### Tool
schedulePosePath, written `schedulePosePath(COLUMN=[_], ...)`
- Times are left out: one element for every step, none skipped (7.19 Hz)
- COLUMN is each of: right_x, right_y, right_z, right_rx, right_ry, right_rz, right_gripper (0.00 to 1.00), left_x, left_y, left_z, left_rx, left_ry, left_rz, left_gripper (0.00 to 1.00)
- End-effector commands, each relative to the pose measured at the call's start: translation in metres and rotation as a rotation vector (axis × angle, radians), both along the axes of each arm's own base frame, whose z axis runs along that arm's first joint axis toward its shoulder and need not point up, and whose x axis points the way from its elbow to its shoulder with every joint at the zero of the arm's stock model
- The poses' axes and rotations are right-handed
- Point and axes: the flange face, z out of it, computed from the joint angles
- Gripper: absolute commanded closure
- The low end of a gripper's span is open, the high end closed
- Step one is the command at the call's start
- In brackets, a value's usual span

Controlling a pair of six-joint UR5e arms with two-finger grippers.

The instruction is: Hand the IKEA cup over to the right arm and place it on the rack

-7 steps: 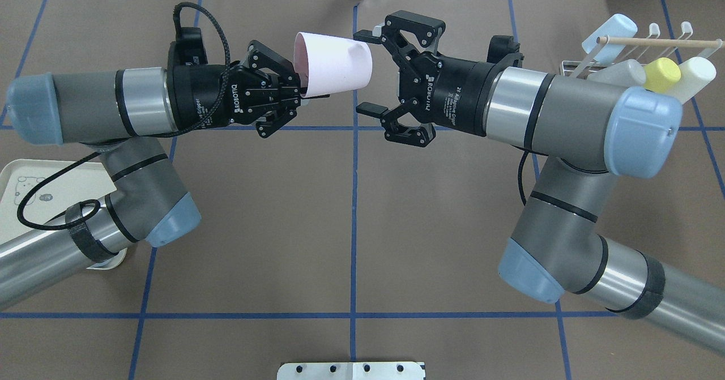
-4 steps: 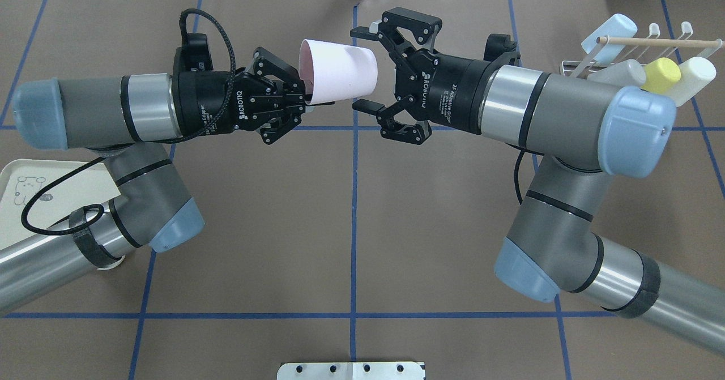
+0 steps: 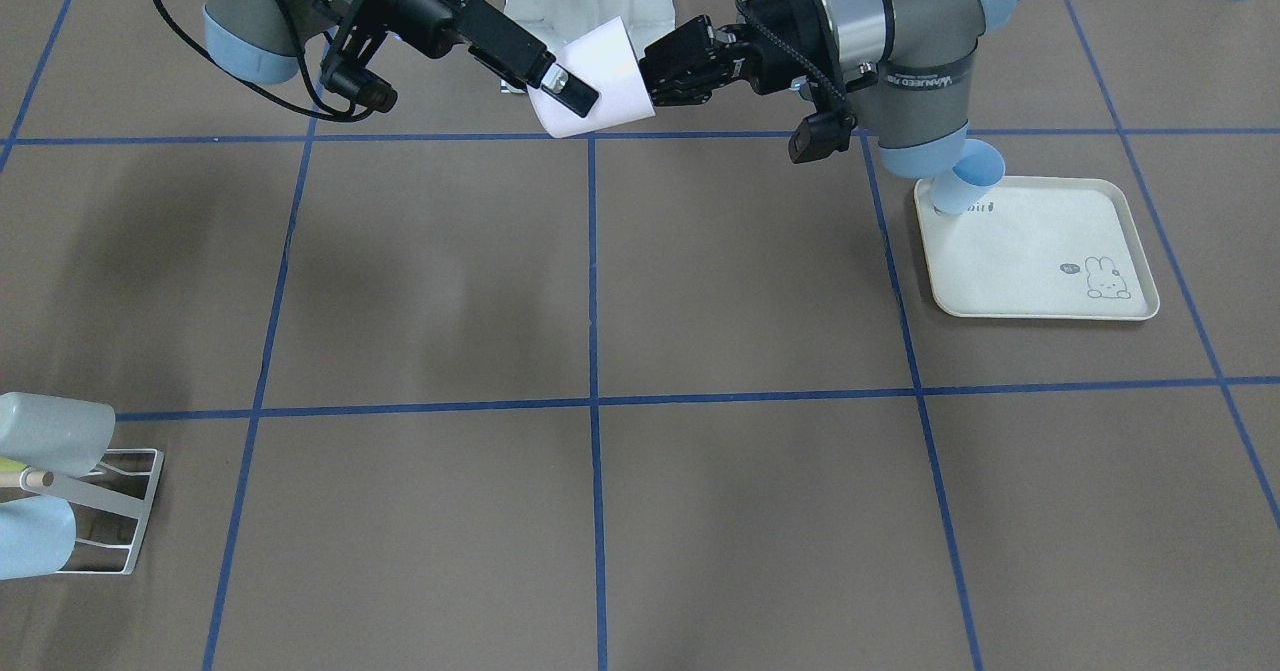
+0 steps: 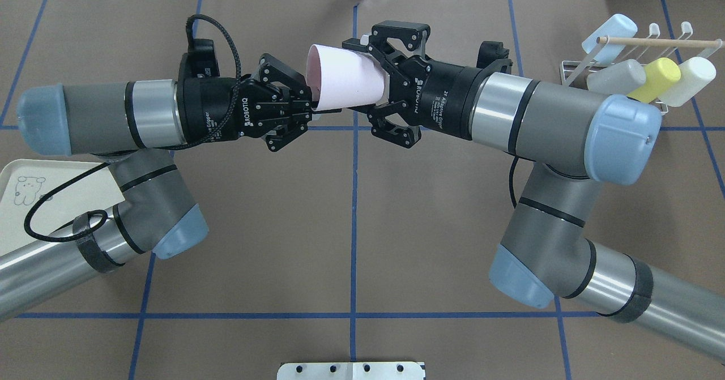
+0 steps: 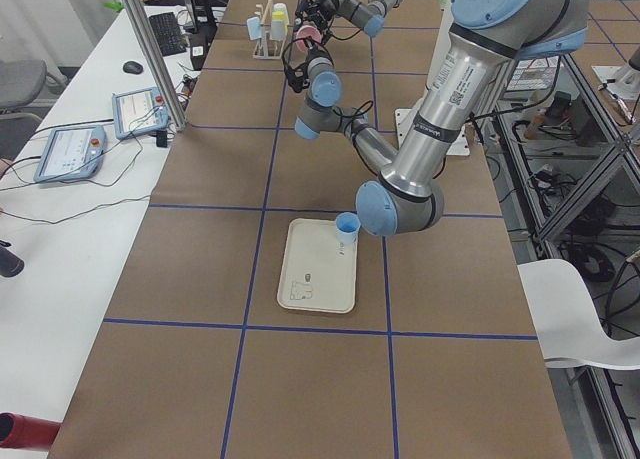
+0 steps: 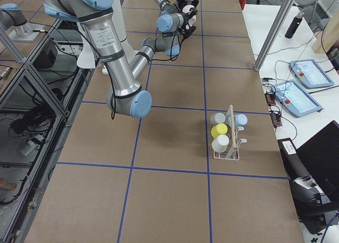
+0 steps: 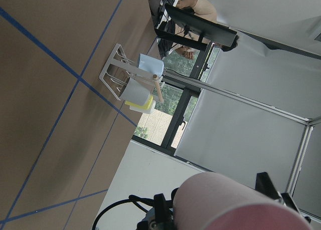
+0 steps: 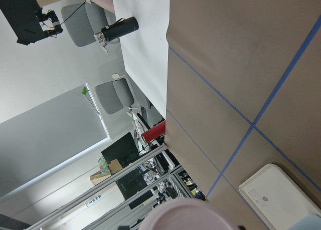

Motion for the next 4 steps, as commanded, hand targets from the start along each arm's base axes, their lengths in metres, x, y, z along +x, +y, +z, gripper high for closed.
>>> schedulePosePath(right_x=[0.009,0.022,0.027,0.022], right_y=[0.001,-0.013,-0.024,-0.029], right_z=[-0.006,-0.002,0.010,0.033], right_rx=[0.011,0.031,0.105,0.186], right_ry=[-0.010,0.027,0.147,0.305], right_rz=[0.025,0.071,0.126,0.164], right_gripper=[1.00,1.00,1.00,1.00], left_x=[-0.010,-0.047,-0.078,-0.112], left_y=[-0.003,-0.030,-0.042,-0.038], left_z=[0.010,0.039,0.078,0.149], left_rx=[0.005,-0.008,0.069,0.148], left_ry=[-0.020,-0.074,-0.249,-0.422], left_rz=[-0.021,-0.103,-0.109,-0.153], left_gripper=[0.00,0.01,0.01,0.01])
